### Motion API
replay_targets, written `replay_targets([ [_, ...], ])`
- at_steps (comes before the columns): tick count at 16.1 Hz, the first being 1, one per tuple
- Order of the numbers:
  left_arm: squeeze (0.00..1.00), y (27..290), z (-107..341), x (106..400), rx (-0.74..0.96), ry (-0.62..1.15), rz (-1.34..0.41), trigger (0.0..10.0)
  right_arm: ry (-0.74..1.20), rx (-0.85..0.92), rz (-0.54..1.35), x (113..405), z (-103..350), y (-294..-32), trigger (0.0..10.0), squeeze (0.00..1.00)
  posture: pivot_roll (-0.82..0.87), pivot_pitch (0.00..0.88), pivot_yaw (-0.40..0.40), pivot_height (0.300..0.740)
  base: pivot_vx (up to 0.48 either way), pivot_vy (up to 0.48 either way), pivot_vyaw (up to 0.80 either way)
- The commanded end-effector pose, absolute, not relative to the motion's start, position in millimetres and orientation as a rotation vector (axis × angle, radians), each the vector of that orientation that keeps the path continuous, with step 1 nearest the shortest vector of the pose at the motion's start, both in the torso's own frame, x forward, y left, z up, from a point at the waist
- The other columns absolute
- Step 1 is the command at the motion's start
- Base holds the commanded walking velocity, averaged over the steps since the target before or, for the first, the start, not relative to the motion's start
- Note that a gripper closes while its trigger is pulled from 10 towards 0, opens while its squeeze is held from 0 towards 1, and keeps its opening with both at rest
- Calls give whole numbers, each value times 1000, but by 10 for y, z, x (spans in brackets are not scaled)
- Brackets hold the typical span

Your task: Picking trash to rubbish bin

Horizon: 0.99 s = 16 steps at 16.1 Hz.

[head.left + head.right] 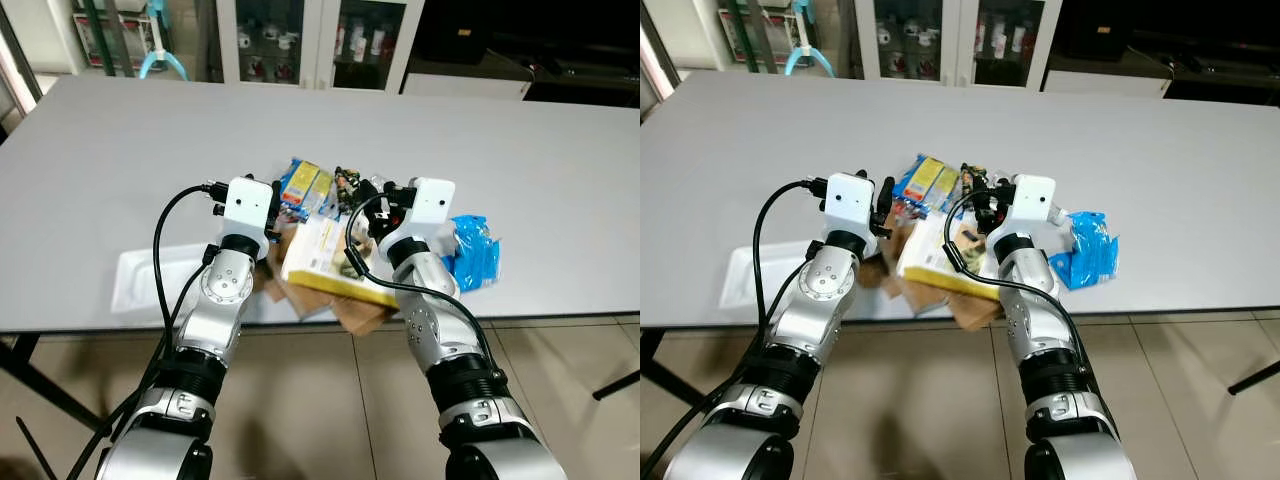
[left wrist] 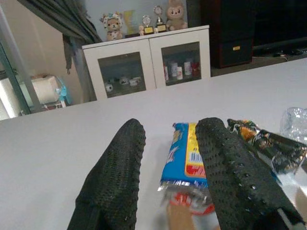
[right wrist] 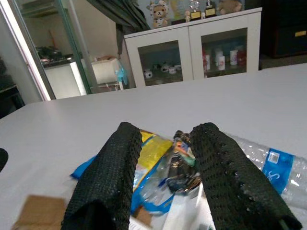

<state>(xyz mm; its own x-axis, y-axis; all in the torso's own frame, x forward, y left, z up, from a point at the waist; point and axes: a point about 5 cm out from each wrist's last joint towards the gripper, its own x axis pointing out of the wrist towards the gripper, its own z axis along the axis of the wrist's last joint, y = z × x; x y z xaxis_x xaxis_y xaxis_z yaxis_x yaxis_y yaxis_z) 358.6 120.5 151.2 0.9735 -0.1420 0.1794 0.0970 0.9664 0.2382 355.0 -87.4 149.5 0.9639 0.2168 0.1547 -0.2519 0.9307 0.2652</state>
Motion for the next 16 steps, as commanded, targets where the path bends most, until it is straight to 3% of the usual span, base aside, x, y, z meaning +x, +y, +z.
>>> replay_targets([
  [1,0,1156,1555,3582,225,-215,-135,10000,-130,286,229,3560,1522,-917,10000,0,-31,38,-78,740,326,0,0],
  [16,0,1191,1584,3592,134,-200,-146,10000,-114,282,224,3550,1483,-935,10000,0,-32,44,-82,740,0,0,0],
])
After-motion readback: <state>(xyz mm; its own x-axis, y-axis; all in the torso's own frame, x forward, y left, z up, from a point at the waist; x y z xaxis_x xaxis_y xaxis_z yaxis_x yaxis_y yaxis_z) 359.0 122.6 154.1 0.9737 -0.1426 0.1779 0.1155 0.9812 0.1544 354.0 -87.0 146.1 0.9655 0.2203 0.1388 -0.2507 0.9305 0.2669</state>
